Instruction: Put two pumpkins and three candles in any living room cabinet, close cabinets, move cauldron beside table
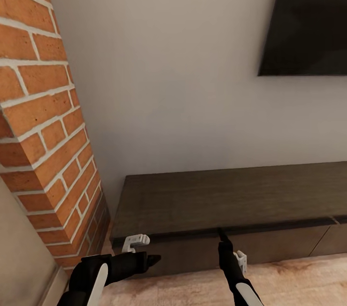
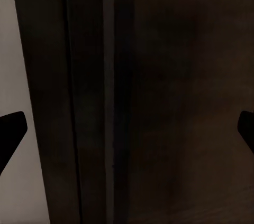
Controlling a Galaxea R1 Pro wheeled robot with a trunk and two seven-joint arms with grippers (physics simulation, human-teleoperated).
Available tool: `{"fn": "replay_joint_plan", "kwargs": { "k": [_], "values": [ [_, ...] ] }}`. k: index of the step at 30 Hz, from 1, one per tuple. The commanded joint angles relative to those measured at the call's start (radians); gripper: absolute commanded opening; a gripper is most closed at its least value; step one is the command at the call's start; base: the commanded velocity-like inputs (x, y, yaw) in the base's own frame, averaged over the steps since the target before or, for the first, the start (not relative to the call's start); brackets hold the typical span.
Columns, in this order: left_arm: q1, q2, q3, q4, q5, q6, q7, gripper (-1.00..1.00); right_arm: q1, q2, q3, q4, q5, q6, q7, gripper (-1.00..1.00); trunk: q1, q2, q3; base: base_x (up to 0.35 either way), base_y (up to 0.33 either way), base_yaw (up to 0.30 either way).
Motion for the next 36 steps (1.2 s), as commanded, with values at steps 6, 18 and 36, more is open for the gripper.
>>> {"fn": "replay_joint_plan", "kwargs": {
  "k": [6, 18, 36],
  "values": [
    [-0.001, -0.001, 0.001, -0.001, 0.008, 0.007, 0.004, 1.0, -0.001, 0.001, -0.001, 0.001, -0.008, 0.001, 0.0, 1.0, 0.0, 0.0, -0.001, 0.0, 0.0, 0.0],
    [-0.001, -0.001, 0.001, -0.001, 0.008, 0.007, 0.004, 1.0, -0.001, 0.001, -0.001, 0.0, -0.006, 0.006, -0.004, -1.0, 0.0, 0.0, -0.001, 0.0, 0.0, 0.0],
    [-0.001, -0.001, 0.001, -0.001, 0.008, 0.007, 0.004, 1.0, -0.001, 0.001, -0.001, -0.001, -0.006, 0.005, -0.004, -1.0, 0.0, 0.0, -0.001, -0.006, 0.0, 0.0]
  ]
}}
